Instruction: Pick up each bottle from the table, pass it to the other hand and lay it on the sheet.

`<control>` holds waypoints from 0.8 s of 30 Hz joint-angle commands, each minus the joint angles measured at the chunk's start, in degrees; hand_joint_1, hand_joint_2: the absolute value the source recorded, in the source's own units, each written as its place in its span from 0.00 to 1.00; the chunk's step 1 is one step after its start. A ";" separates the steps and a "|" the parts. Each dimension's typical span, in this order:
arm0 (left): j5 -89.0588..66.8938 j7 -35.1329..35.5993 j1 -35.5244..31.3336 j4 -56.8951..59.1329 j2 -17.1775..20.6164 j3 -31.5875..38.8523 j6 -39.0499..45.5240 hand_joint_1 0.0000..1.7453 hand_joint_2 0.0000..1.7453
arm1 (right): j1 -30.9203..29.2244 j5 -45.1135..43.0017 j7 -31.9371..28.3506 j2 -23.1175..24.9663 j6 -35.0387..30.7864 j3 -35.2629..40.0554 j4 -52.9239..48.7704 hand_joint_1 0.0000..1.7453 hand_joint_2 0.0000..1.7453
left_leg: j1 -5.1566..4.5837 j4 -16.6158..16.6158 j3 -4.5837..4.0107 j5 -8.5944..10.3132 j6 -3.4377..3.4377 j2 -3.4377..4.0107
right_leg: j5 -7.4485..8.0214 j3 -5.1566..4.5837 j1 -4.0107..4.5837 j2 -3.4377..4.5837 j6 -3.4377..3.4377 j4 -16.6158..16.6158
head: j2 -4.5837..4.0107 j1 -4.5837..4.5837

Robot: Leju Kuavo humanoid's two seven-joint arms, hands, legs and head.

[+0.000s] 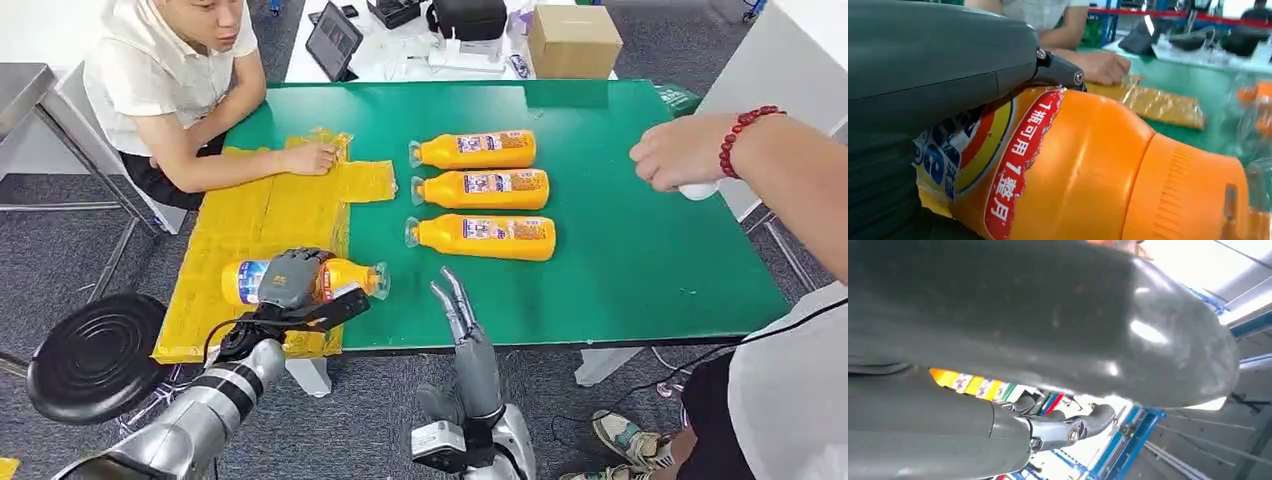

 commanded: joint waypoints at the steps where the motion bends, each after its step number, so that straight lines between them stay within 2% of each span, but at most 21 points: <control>1: 0.00 7.04 -6.80 16.30 -3.04 -1.28 -19.03 0.08 1.00 | -5.61 0.33 -0.09 0.03 0.85 4.86 10.46 0.00 0.00 | 0.11 -0.10 0.33 -0.03 -0.13 0.14 | 0.01 0.32 0.12 0.05 -0.18 -0.13 | 0.00 0.02; 4: 0.00 7.04 -6.88 16.26 -3.09 -1.29 -19.05 0.08 1.00 | -5.60 0.33 -0.09 0.05 0.85 4.87 10.48 0.00 0.00 | 0.05 -0.15 0.62 -0.01 -0.10 0.20 | 0.04 0.59 0.06 0.13 -0.14 -0.14 | 0.00 0.00; 15: 0.00 7.04 -6.88 16.26 -3.09 -1.29 -19.05 0.08 1.00 | -5.60 0.33 -0.09 0.05 0.85 4.87 10.48 0.00 0.00 | 0.03 -0.10 0.64 -0.01 -0.09 0.12 | 0.02 0.63 0.04 0.09 -0.12 -0.07 | 0.00 0.00; 18: 0.27 7.48 -7.17 16.39 -3.13 -1.10 -21.03 0.00 1.00 | -5.93 0.47 -0.09 0.09 0.62 5.15 11.37 0.00 0.00 | 0.03 -0.12 0.69 -0.02 -0.09 0.12 | 0.02 0.68 0.04 0.09 -0.12 -0.09 | 0.00 0.00; 24: 1.01 7.85 -8.03 16.97 -3.67 -0.56 -24.43 0.00 1.00 | -7.00 -0.53 -0.09 -0.11 -0.79 6.21 13.14 0.00 0.00 | 0.02 -0.11 0.72 -0.01 -0.07 0.12 | 0.03 0.72 0.02 0.09 -0.10 -0.09 | 0.00 0.00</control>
